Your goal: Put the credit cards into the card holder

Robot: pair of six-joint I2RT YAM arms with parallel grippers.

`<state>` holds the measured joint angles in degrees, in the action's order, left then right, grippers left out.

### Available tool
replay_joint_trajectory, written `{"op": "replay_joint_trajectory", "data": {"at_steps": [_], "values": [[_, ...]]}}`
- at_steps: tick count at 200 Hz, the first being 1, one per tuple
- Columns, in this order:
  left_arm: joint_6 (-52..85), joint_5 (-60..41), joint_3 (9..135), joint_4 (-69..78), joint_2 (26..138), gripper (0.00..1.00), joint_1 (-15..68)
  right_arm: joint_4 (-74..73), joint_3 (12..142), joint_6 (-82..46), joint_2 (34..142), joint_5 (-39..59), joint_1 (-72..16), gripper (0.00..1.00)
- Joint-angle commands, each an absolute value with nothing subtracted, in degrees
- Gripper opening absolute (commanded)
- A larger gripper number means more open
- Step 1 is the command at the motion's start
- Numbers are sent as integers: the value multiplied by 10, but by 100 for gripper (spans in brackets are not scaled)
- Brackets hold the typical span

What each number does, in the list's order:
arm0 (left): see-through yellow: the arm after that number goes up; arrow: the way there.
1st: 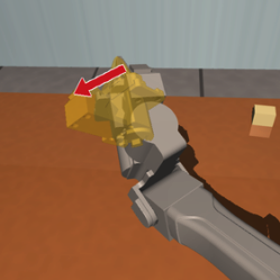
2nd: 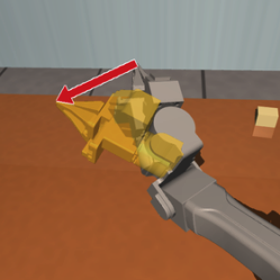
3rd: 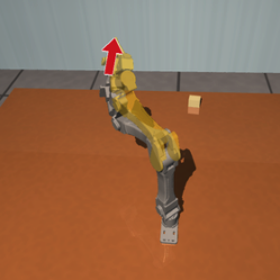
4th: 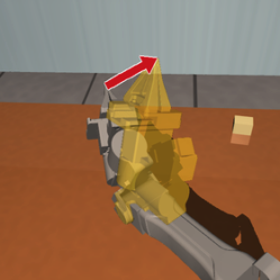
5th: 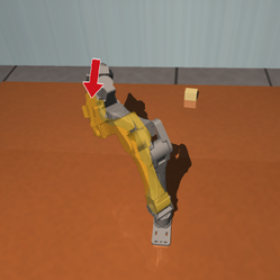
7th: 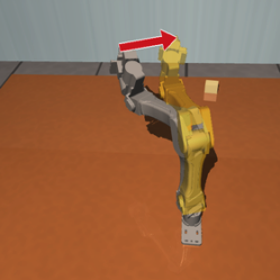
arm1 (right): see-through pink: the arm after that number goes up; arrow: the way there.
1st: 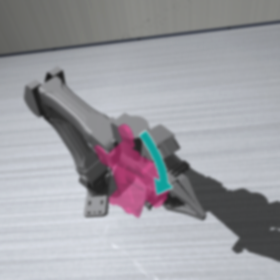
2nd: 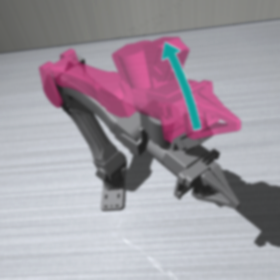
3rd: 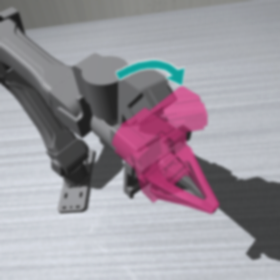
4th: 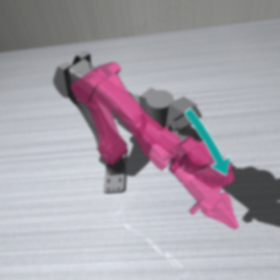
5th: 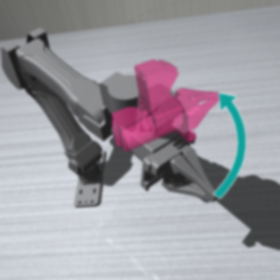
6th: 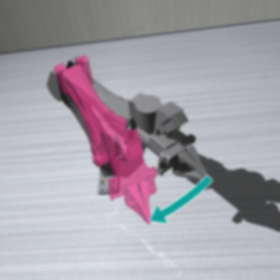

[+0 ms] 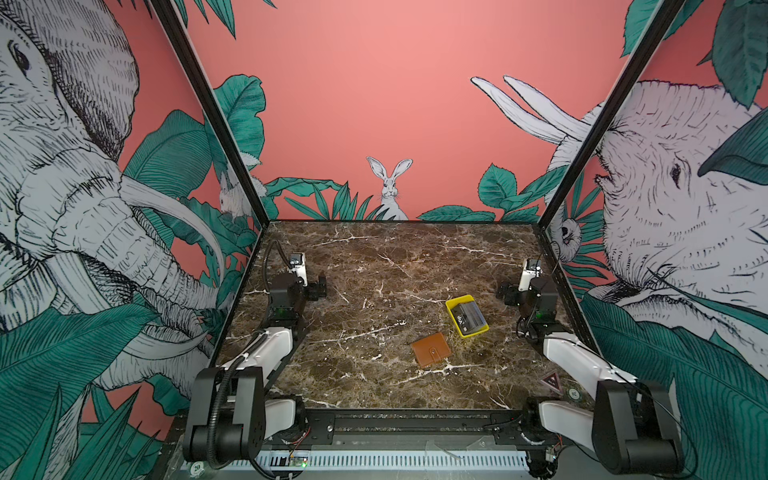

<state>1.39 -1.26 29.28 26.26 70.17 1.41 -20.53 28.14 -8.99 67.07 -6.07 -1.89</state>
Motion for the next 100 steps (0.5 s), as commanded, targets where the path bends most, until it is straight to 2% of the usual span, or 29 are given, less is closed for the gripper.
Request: {"op": "replay_joint_trajectory", "data": {"at_steps": [1,24,63,100], "values": [[73,-46,310,186,674,99,14,-119,312,-149,656,-31,-23,98],[107,-87,298,170,645,99,17,-78,327,-175,657,-24,-28,98],[136,-90,328,60,617,99,53,-17,344,-219,659,-17,-33,98],[181,-90,320,53,593,99,83,24,365,-229,654,25,-35,98]]}}
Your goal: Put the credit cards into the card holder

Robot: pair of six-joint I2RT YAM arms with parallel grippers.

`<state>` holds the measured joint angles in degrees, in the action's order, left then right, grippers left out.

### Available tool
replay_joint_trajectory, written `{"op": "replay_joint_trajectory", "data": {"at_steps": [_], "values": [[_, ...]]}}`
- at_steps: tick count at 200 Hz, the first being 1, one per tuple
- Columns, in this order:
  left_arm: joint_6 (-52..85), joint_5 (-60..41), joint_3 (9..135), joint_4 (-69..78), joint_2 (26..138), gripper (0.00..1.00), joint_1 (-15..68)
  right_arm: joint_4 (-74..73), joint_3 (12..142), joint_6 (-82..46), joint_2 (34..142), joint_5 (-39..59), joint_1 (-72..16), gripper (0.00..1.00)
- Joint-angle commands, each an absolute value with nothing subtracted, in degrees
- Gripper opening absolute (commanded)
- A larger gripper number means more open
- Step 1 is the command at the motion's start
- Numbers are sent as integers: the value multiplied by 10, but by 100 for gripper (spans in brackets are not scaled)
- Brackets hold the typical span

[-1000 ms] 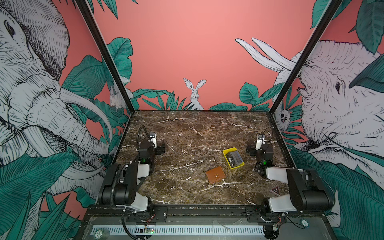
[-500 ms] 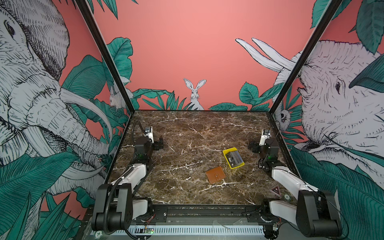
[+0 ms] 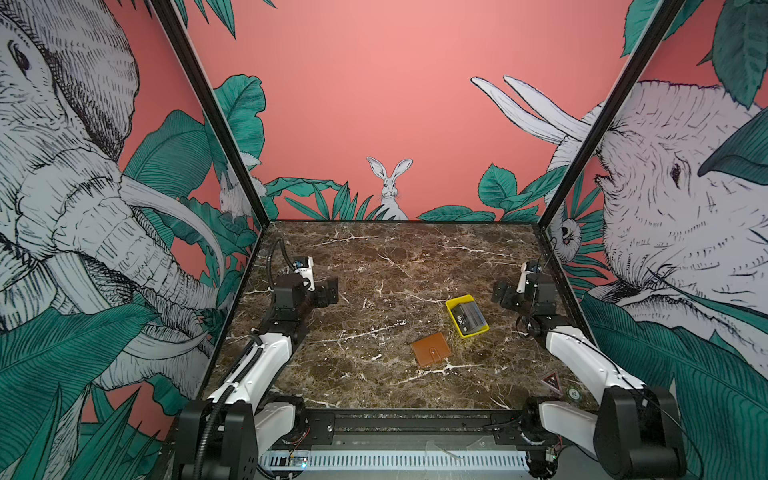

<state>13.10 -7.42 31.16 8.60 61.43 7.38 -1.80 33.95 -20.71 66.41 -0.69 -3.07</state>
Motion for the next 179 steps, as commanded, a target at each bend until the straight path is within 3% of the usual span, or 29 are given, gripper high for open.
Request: {"op": "replay_joint_trajectory", "data": {"at_steps": [1,48,115,179], "values": [[182,-92,320,52,593,99,83,25,365,-229,654,26,-35,98],[235,-137,344,-26,593,99,83,98,377,-294,617,-60,-35,98],[287,-200,293,-50,574,99,105,161,340,-287,551,13,-46,98],[330,-193,258,-44,560,99,198,190,316,-282,539,45,-144,98]]}}
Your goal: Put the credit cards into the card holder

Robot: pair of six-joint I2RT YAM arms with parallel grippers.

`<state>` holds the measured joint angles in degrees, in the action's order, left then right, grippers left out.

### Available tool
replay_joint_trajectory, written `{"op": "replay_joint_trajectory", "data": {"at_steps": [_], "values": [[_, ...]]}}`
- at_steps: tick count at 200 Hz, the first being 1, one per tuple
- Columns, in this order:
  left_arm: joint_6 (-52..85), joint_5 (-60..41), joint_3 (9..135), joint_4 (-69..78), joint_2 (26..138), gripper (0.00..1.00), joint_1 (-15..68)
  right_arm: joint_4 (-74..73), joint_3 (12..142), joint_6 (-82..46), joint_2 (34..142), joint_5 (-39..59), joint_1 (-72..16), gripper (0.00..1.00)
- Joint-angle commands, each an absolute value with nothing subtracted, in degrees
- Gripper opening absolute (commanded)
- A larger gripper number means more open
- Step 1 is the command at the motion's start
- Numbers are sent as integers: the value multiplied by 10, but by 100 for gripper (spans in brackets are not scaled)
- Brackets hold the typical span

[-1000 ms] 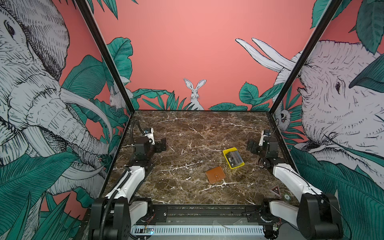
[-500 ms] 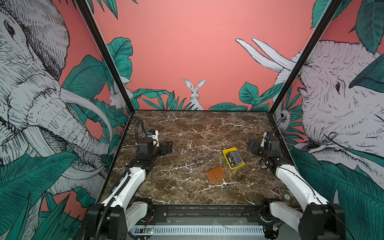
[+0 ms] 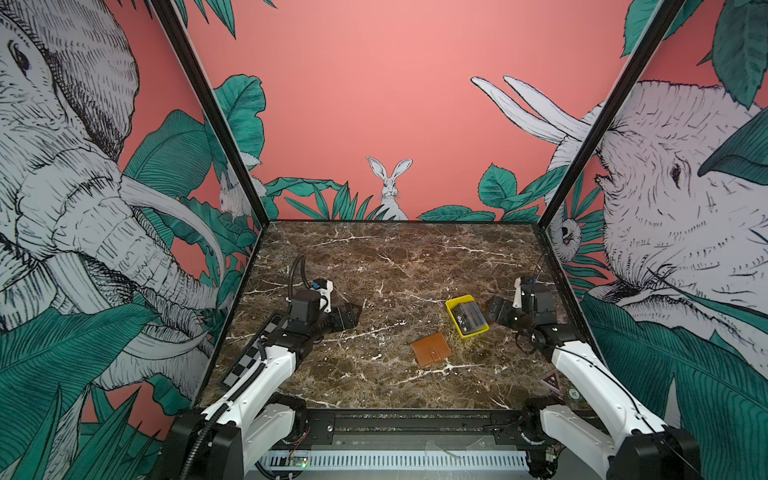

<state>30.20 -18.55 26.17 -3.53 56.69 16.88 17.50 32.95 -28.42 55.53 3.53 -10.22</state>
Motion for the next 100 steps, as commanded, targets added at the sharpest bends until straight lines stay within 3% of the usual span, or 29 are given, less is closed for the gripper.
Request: {"op": "replay_joint_trajectory", "data": {"at_steps": [1,40,100], "values": [[331,-193,258,-44,560,99,200,192,315,-282,538,44,-147,98],[339,-161,258,-42,571,98,281,214,295,-301,479,40,-237,91],[379,-161,264,14,648,95,330,261,305,-351,462,-10,-392,83]]}}
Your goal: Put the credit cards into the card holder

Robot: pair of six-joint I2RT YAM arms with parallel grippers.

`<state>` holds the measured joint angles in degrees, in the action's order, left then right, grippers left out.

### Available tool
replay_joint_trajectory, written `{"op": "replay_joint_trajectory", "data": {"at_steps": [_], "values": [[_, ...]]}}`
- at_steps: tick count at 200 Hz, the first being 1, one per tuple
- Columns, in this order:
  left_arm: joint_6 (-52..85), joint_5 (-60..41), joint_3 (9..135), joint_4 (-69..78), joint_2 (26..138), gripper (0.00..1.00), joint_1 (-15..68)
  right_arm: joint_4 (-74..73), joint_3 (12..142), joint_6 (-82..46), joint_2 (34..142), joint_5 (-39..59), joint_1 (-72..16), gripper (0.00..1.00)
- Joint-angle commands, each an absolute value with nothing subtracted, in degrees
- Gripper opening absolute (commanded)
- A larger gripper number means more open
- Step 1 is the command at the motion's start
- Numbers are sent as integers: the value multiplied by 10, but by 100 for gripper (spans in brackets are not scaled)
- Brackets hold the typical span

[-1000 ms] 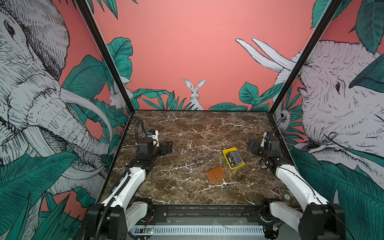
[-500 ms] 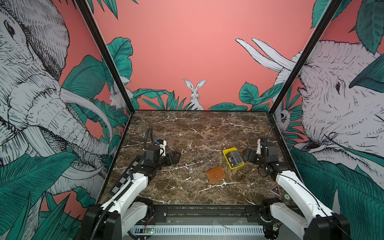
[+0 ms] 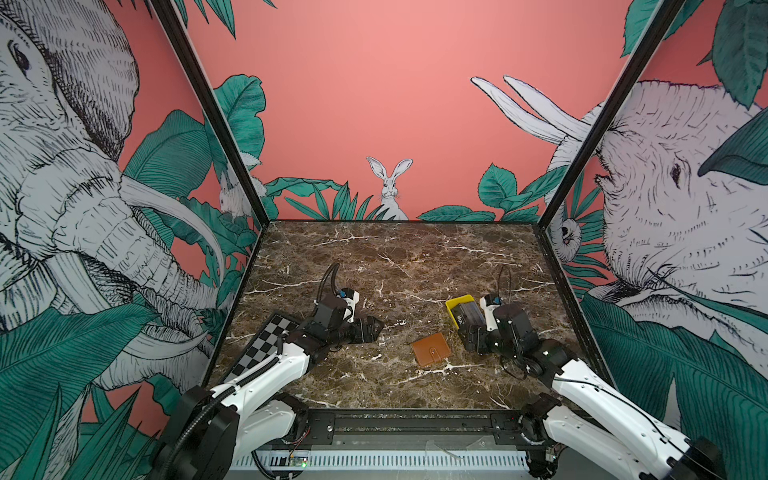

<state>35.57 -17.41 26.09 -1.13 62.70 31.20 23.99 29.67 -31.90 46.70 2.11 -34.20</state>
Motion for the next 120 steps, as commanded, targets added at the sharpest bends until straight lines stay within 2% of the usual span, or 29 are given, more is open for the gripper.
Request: {"op": "replay_joint_trajectory", "data": {"at_steps": [1,63,120], "values": [[378,-160,265,13,649,95,331,261,305,-352,462,-11,-395,83],[383,-129,271,70,678,96,350,249,318,-432,522,-51,-535,72],[419,-137,270,105,680,94,352,226,308,-533,576,-86,-573,61]]}}
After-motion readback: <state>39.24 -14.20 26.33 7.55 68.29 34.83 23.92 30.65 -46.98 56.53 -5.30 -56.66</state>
